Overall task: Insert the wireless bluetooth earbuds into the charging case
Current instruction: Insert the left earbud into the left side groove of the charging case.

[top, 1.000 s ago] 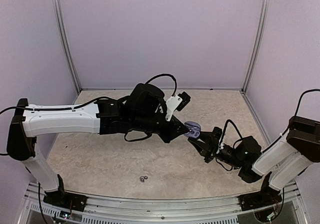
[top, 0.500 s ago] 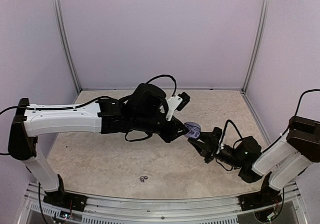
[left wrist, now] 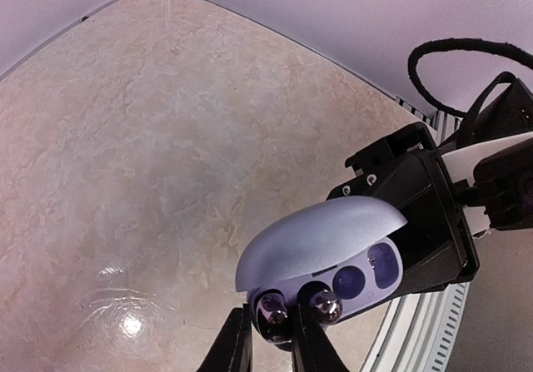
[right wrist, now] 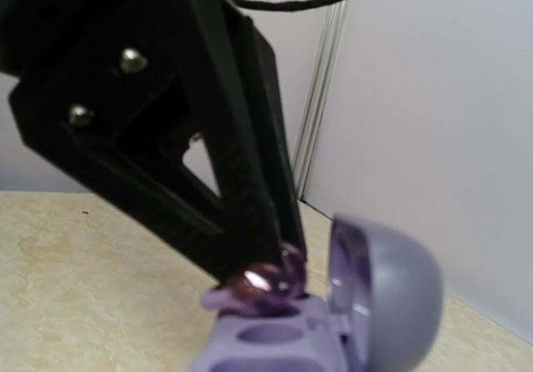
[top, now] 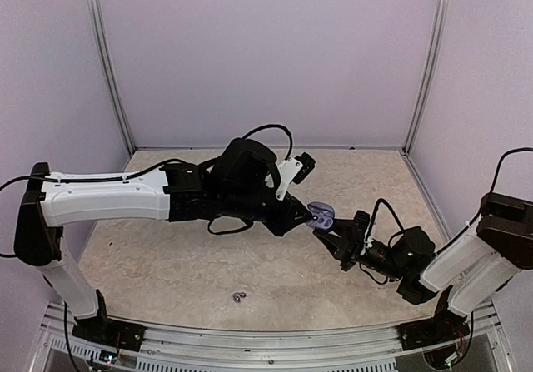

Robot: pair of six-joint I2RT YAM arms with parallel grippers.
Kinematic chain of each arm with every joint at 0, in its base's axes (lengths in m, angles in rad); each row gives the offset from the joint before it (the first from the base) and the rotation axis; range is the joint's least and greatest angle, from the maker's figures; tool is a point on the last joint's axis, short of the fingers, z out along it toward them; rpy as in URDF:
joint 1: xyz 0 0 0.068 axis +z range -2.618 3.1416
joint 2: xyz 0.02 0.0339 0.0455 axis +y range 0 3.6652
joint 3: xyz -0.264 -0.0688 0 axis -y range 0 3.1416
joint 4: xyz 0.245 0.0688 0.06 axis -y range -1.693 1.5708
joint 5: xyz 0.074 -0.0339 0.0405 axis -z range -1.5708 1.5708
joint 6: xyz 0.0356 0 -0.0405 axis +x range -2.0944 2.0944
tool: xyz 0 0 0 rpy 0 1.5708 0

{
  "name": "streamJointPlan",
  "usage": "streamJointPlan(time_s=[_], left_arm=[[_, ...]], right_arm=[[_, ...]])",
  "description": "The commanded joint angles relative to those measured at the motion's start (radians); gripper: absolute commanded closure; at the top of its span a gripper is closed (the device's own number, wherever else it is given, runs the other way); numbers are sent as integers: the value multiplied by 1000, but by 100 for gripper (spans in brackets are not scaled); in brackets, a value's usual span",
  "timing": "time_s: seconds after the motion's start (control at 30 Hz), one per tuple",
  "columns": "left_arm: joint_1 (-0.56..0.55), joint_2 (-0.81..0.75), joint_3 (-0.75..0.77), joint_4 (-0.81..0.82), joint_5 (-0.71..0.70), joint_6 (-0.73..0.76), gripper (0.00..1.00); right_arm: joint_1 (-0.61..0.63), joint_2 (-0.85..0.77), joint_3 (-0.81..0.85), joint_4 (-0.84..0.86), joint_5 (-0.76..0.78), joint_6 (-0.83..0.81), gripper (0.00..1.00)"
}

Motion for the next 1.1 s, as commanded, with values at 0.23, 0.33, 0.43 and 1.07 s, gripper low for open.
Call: streamJointPlan(time_s=[0.23,0.33,0.43,1.07], left_arm=[[1,13,44,-19,6,-19,75],[1,7,46,-19,-2,-23,73],[3,-1,49,-18,-11,-21,70],[-9,-334,-327,317,43,341,38]], right_arm=[[9,24,5,215,16,9,99],[8,26,4,214,15,11,99],[9,30,1,217,13,14,99],[-1,-101,-14,126,-103,90,100]])
